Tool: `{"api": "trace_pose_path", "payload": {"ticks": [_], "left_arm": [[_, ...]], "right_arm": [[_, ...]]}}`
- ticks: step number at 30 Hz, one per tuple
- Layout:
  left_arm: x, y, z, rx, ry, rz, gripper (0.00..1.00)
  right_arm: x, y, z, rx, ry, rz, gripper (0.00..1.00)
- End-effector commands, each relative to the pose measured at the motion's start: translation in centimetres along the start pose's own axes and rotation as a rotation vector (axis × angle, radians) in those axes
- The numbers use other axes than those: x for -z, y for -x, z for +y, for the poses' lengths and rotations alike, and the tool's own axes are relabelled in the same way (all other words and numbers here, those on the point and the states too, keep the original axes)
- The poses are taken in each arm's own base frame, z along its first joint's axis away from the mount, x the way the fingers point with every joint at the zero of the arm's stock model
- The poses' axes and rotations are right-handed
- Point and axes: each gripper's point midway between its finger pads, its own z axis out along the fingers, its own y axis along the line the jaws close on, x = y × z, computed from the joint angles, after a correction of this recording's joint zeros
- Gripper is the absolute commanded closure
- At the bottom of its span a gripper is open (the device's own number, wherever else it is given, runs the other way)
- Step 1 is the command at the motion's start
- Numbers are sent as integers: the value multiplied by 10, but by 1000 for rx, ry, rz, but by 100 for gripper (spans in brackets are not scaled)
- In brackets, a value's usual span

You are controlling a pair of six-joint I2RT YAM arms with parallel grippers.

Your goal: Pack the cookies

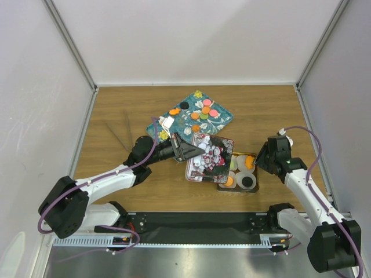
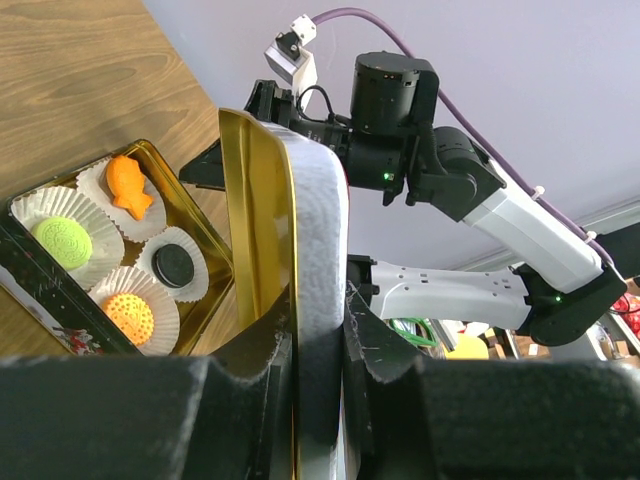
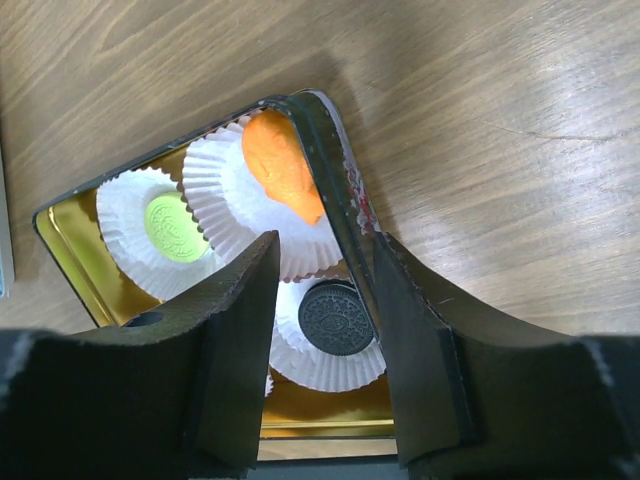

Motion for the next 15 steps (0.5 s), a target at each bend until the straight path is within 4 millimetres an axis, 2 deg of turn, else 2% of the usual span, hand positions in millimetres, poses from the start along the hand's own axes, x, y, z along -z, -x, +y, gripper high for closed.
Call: {"api": "trace_pose_path", "payload": {"ticks": [1,7,8,11,15], "left_arm": [[2,9,-16,-35,-59,-20,98],[2,10,-11,-32,-49,-18,98],[2,10,-9,-31,-47,-16,98],[4,11,-4,-27,-37,-19,98],[7,16,4,-12,-28,-34,97]], "right_arm": [[-4,4,0,-24,4,-23,52],[-17,-13,0,-43,23,22,58],[-16,-13,3,-51,40,16,63],[-14,-16,8,-62,65,16,69],[-10,-23,24,-54,98,6,73]]}}
